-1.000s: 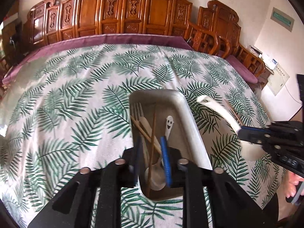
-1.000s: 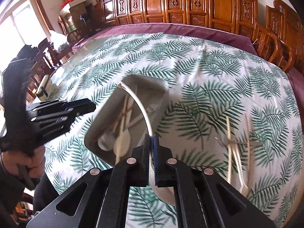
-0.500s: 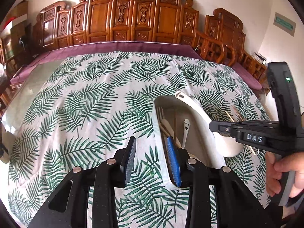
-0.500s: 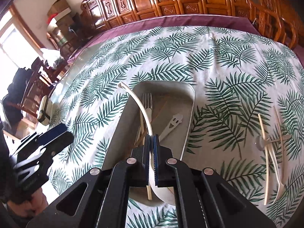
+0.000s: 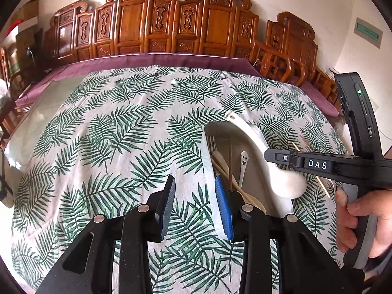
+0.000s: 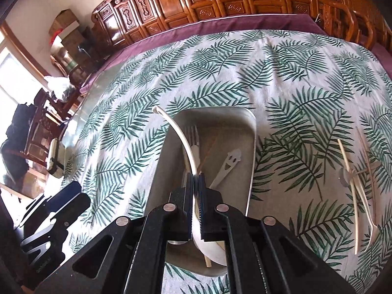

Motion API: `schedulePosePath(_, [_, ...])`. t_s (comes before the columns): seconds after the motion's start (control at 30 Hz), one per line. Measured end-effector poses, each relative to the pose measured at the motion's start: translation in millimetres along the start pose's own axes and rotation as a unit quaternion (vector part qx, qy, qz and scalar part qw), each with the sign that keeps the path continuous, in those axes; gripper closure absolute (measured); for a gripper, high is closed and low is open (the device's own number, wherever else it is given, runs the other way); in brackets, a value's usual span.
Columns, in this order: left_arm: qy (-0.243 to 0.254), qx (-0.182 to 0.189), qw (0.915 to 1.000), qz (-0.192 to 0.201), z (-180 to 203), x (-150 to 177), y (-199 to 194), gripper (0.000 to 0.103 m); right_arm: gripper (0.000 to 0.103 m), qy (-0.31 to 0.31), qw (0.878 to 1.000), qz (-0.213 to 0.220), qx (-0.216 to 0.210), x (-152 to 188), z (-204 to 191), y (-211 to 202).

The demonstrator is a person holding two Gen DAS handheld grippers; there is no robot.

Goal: Organize utensils
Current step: 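Lower chopstick and white spoon into the tray and open both tools, then grasp a metal spoon with the left tool while the right grasps a white plastic fork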

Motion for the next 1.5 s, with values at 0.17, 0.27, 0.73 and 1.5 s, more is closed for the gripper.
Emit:
schedulePosePath(0.17, [0.005,-0.001,1.0,0.002,7,-1,-2,0.071,0.095,-0.02,1.0,0.006,0.003,3,0,-7])
schedulePosePath(0.27, [0.009,0.0,1.0,0.002,13,-2,-3,0.071,0.095,-0.03,0.999,0.012,0.007,7,4,-14])
schedulePosePath(0.73, [0.044,0.017,0.9989,-0.007,71,-9,9,0.069,0.095,-0.072,0.994,0.039,0.068,54,76,-60])
schedulePosePath(1.5, [0.123,0.046,0.9899,-0.053,185,-26,66,0.068,0.09,-0.02,0.992,0.018,0.123,92,216,-64])
Point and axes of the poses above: each gripper's, at about its wrist camera, not at the fingertips, and y roughly the way its jaws point, z to its right, x to its underside, the point moved 1 cm from there along y, roughly the way its jaws point, and after that the axes turned 14 degrees about -z, right-handed, at the moved point
